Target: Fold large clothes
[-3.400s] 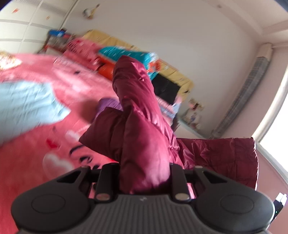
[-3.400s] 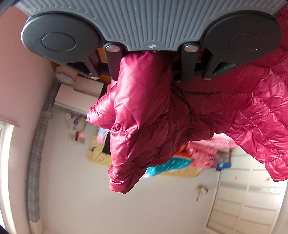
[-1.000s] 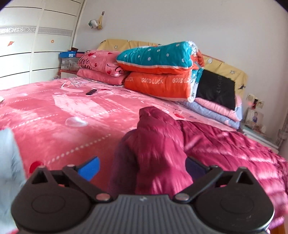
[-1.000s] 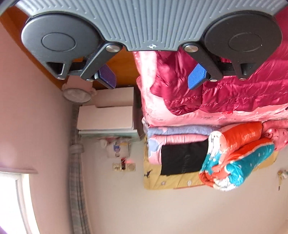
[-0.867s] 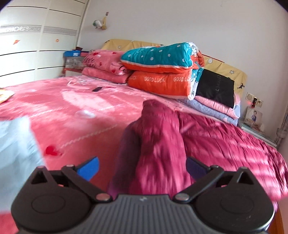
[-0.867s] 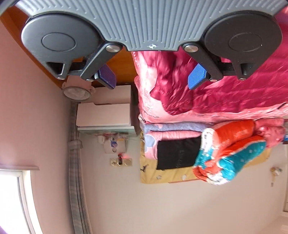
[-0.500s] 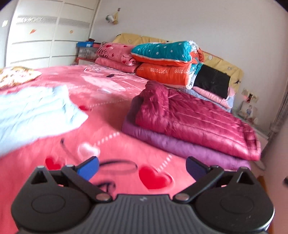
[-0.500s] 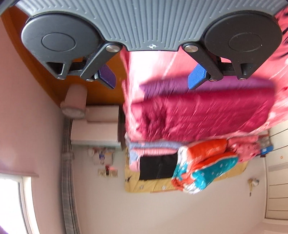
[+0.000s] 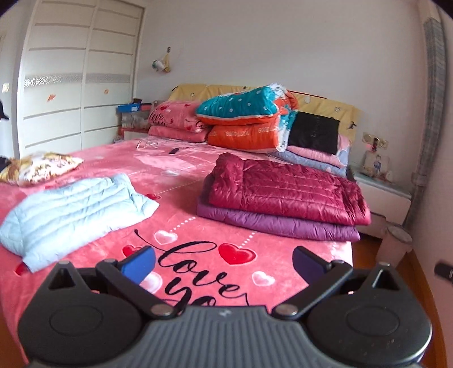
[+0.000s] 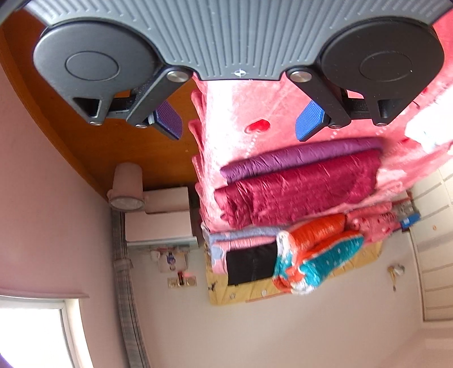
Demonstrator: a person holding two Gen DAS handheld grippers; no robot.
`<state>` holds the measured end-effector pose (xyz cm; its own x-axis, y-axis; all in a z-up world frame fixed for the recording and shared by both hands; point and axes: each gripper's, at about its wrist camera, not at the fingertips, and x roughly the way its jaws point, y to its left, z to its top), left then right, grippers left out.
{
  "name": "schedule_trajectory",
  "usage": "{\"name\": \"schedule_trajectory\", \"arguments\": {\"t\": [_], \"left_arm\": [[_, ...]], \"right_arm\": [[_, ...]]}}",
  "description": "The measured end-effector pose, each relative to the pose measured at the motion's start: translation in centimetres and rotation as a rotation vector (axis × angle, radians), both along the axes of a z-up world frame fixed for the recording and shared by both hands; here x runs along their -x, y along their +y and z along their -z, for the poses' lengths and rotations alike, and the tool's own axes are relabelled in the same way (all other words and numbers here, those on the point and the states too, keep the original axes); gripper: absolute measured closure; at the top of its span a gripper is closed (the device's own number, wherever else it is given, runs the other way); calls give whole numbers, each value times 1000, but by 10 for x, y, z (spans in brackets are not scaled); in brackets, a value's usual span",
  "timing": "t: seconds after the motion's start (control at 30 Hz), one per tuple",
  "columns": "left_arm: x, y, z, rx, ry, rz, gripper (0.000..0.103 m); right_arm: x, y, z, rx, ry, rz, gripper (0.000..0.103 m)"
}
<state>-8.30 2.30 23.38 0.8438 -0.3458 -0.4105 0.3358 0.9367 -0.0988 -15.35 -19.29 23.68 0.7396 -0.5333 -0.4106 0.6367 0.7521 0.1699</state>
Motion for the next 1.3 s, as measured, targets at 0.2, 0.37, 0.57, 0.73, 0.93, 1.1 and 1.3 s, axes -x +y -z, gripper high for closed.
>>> {"name": "schedule_trajectory", "arguments": {"t": [0.2, 0.37, 0.57, 0.73, 0.93, 1.1, 1.3], "left_arm": [[29, 0, -12, -49, -20, -11, 1], [39, 7, -15, -37, -28, -22, 1], [46, 13, -13, -41, -46, -46, 1], [47, 13, -4, -54, -16, -32, 1], [48, 11, 10, -55, 35, -1, 1], [53, 6, 12, -87, 15, 9, 1], [58, 3, 11, -83, 3, 27, 1]], "right_arm": [[23, 25, -38, 35, -60, -17, 0], [30, 46, -52, 80, -70, -42, 0], [25, 58, -49, 104, -59, -56, 0], [19, 57, -39, 67, -5, -61, 0], [17, 57, -27, 50, 51, -62, 0], [18, 62, -27, 66, 50, -61, 0], [18, 60, -27, 73, 45, -61, 0]]}}
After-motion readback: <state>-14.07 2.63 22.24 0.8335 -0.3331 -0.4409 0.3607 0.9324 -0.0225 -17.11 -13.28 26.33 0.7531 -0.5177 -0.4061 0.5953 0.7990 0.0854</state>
